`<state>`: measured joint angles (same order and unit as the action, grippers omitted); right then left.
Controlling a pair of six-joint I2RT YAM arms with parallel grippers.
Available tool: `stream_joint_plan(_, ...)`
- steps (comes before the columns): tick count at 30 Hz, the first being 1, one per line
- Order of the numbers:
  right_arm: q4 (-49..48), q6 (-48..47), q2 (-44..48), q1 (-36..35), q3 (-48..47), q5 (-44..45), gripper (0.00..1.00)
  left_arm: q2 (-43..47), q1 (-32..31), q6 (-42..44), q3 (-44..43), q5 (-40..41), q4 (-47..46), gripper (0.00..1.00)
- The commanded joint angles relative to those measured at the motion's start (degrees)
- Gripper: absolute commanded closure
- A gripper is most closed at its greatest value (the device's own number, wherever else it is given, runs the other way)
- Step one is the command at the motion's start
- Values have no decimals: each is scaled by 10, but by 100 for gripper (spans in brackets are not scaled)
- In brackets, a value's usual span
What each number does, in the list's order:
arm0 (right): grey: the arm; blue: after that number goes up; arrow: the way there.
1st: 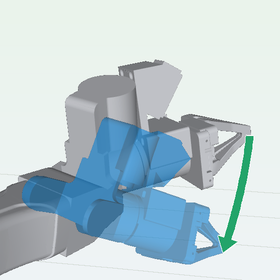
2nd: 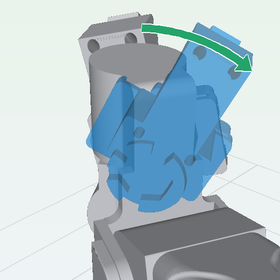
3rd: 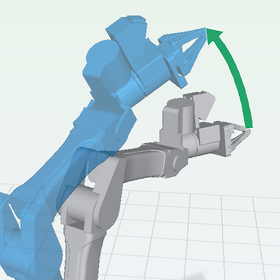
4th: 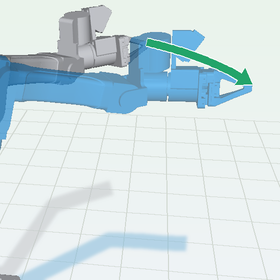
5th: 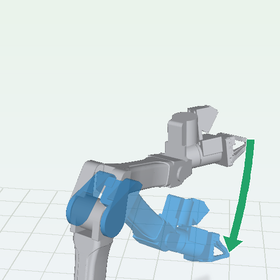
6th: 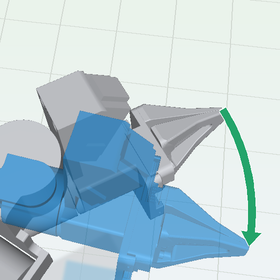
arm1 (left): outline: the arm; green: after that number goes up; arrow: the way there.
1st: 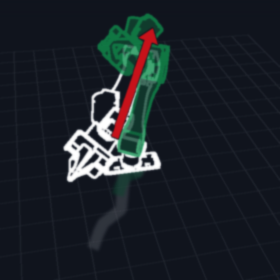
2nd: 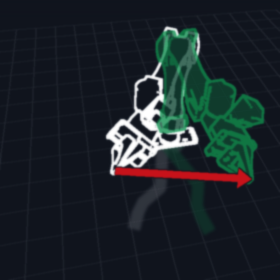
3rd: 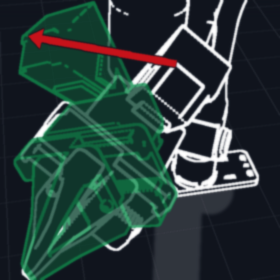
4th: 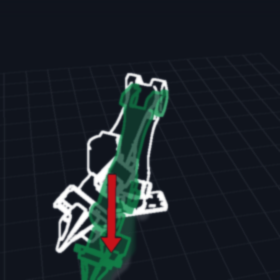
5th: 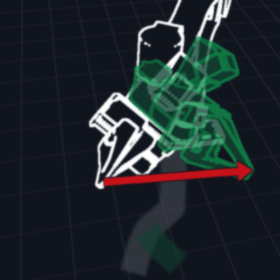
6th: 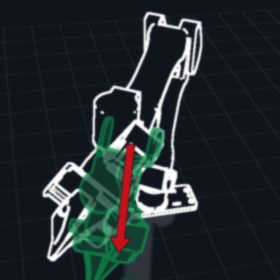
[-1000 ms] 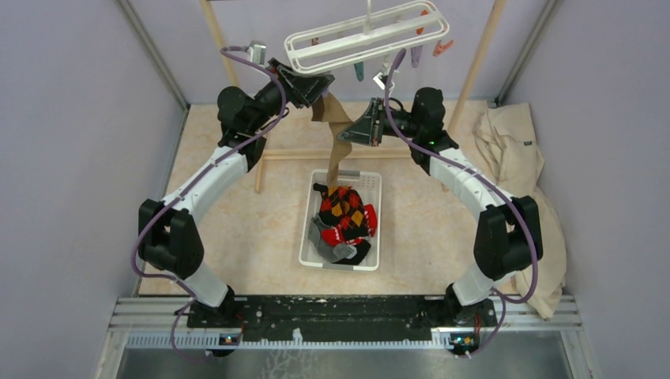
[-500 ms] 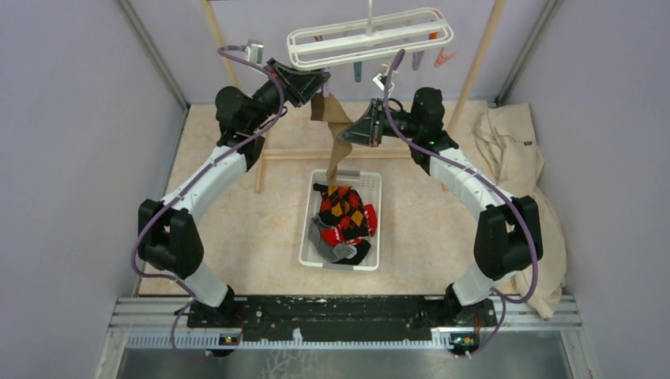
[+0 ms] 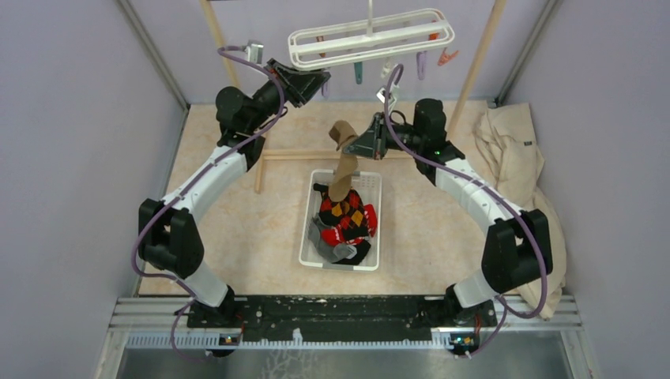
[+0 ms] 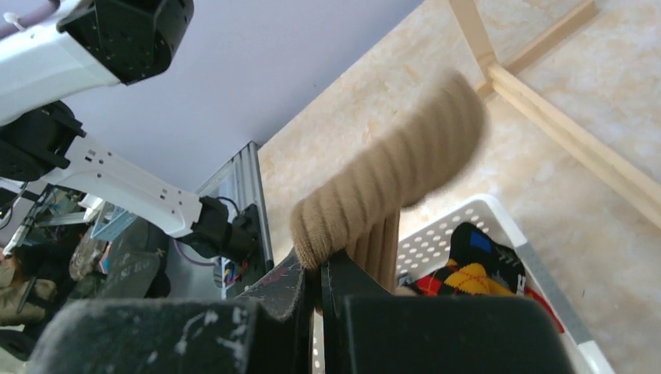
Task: Remove the socks clipped to the hanger
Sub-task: Remove the sock from the hanger, then place the sock in the bin.
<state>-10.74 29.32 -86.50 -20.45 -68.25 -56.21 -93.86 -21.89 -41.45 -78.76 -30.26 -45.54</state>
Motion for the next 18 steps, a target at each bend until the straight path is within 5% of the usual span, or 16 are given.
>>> stream_joint_plan(1,-15,-17,51,-4,34,7,100,-5,4,-6,-2,-11,-16,71)
stream_joint_plan(9,-18,-23,94,-24,111,19,100,8,3,-9,32,-3,-26,41)
stream_joint_plan(18,-3,-37,105,-61,146,48,100,38,3,4,81,5,-16,25)
